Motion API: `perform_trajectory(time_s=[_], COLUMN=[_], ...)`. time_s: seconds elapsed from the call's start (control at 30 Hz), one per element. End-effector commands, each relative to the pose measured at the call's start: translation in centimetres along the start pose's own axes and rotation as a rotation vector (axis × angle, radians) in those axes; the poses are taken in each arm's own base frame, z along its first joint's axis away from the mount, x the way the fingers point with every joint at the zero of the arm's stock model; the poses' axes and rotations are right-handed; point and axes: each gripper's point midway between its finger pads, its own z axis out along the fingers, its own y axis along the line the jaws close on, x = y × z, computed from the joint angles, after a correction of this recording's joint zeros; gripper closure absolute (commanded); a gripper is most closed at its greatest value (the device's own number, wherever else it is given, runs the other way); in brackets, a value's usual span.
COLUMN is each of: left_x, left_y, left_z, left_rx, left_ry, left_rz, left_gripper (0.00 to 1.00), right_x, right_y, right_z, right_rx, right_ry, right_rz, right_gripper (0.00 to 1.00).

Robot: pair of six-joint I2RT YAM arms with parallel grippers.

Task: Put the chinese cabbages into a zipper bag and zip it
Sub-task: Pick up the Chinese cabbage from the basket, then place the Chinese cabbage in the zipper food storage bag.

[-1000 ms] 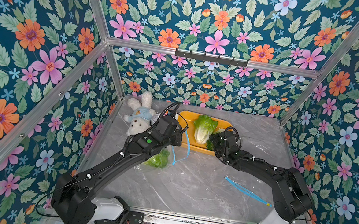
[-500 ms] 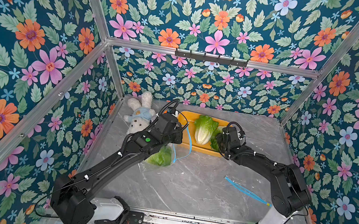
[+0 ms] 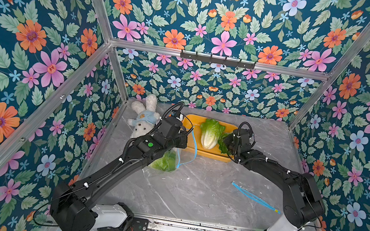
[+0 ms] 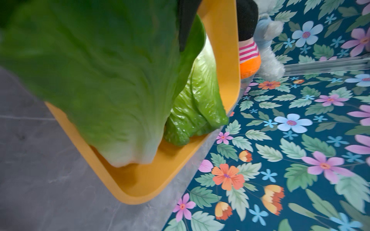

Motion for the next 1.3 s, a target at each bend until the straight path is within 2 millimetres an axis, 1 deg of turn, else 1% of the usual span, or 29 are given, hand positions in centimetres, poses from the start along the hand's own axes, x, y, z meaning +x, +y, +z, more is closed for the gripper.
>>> perform_trajectory(time_s=[0.0, 0.13, 0.3, 0.4, 0.47, 0.63, 0.67, 0.73, 0.87, 1.0, 1.07, 1.17, 1.27], left_x=[-0.3, -0.3, 0.2, 0.6, 1.0, 1.6, 1.7, 1.7, 1.4, 1.0, 1.0, 0.7, 0.3], left_y=[0.2, -0.4, -1.4, -2.5, -2.9, -3.6, -3.7, -3.8, -4.0, -4.1, -4.3, -4.0, -4.2], left_z=[-0.3, -0.3, 0.4, 1.1, 1.4, 1.9, 1.9, 2.0, 2.0, 1.8, 1.6, 1.4, 1.1], left_rx=[-0.015, 0.018, 0.068, 0.125, 0.140, 0.158, 0.157, 0.156, 0.157, 0.156, 0.161, 0.140, 0.144], left_ry=[-0.004, 0.004, 0.028, 0.052, 0.071, 0.097, 0.102, 0.105, 0.090, 0.083, 0.083, 0.079, 0.068], left_rz=[0.017, 0.019, 0.013, 0.007, 0.008, 0.021, 0.024, 0.024, 0.011, 0.006, 0.007, 0.009, 0.014], left_gripper=[1.00, 1.00, 1.00, 1.00, 1.00, 1.00, 1.00, 1.00, 1.00, 1.00, 1.00, 1.00, 1.00], right_x=[-1.3, -1.0, -0.4, 0.7, 1.7, 4.0, 4.6, 5.5, 8.1, 8.2, 8.8, 9.6, 10.3], right_y=[3.7, 5.0, 6.5, 8.7, 9.6, 11.1, 11.3, 11.3, 11.8, 11.9, 11.9, 11.3, 10.6], right_z=[-2.3, -5.4, -11.3, -15.3, -18.1, -24.3, -25.2, -26.1, -26.5, -25.5, -24.6, -23.5, -23.0], right_rx=[-0.134, -0.184, -0.292, -0.438, -0.506, -0.665, -0.687, -0.686, -0.707, -0.696, -0.703, -0.685, -0.661], right_ry=[-0.014, 0.076, 0.180, 0.275, 0.347, 0.516, 0.553, 0.597, 0.669, 0.655, 0.679, 0.717, 0.745], right_rz=[-0.071, -0.134, -0.244, -0.336, -0.397, -0.491, -0.500, -0.513, -0.548, -0.521, -0.495, -0.480, -0.469], right_gripper=[1.00, 1.00, 1.00, 1.00, 1.00, 1.00, 1.00, 1.00, 1.00, 1.00, 1.00, 1.00, 1.00])
